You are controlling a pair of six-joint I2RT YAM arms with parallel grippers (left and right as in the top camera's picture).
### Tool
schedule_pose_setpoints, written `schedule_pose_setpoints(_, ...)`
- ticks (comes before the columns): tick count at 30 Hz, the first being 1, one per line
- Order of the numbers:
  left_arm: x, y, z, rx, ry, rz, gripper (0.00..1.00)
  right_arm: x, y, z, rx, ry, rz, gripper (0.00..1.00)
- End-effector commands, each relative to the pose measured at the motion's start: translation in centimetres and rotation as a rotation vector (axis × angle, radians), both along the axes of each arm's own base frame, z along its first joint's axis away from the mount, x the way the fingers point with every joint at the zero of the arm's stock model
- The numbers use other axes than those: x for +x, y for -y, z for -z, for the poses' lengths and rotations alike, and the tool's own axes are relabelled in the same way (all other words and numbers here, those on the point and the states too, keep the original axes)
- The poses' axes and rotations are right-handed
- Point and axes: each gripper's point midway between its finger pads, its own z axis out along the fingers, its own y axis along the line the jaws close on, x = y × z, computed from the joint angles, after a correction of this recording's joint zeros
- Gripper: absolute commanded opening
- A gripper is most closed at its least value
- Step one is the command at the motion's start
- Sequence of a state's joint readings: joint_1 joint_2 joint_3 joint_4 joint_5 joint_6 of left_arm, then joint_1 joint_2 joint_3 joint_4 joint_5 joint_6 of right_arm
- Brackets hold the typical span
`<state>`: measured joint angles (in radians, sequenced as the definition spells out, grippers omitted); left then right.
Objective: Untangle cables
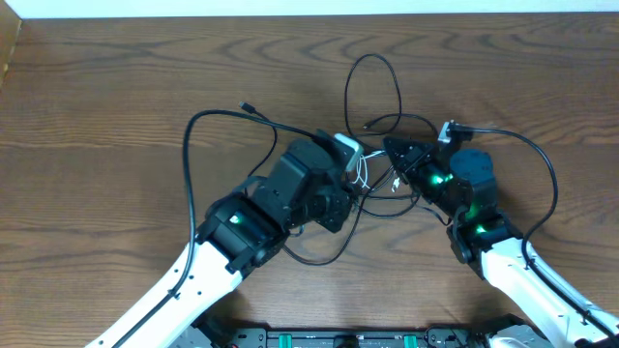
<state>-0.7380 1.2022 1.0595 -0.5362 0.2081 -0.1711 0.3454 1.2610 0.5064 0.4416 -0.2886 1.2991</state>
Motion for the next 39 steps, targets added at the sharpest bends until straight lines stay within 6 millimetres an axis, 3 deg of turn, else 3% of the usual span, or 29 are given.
schedule_pose_setpoints(1, -1.0, 1.1, 0.8, 0.006, -0.029, 0.043, 0.47, 0.2, 0.2, -0.8, 0.033, 0.015, -0.014, 0.01)
schedule_pose_setpoints(8, -1.5, 2.9, 2.6, 0.035, -0.054, 0.089, 0.59, -0.5, -0.6, -1.0, 0.141, -0.063, -0.050, 0.01)
schedule_pose_setpoints(11, -0.9, 3.6, 3.6, 0.048, -0.058, 0.096, 0.87, -1.0, -1.1, -1.1, 0.177, -0.093, -0.079, 0.01)
schedule_pose_setpoints(15, -0.4, 4.2, 4.0, 0.051, -0.034, 0.115, 0.88, -1.4, -1.4, -1.2, 0.228, -0.135, -0.104, 0.01)
schedule_pose_setpoints(17, 0.2, 4.2, 4.1, 0.064, -0.012, 0.105, 0.83, -1.5, -1.2, -1.3, 0.247, -0.148, -0.118, 0.01)
schedule_pose_setpoints(18, 0.5, 4.0, 4.3, 0.077, -0.003, 0.090, 0.73, -1.5, -1.0, -1.3, 0.253, -0.150, -0.126, 0.01)
schedule_pose_setpoints(19, 0.6, 3.9, 4.3, 0.082, 0.001, 0.085, 0.69, -1.5, -0.9, -1.4, 0.257, -0.152, -0.131, 0.01)
schedule_pose_setpoints(30, 0.9, 4.2, 4.3, 0.074, 0.013, 0.086, 0.69, -2.2, -1.1, -2.0, 0.367, -0.236, -0.171, 0.01)
schedule_pose_setpoints(35, 1.0, 4.3, 4.4, 0.075, 0.012, 0.086, 0.47, -2.3, -1.0, -2.1, 0.386, -0.252, -0.172, 0.01)
schedule_pose_setpoints(39, 1.0, 4.3, 4.4, 0.075, 0.012, 0.086, 0.46, -1.9, -0.2, -2.5, 0.399, -0.239, -0.164, 0.01)
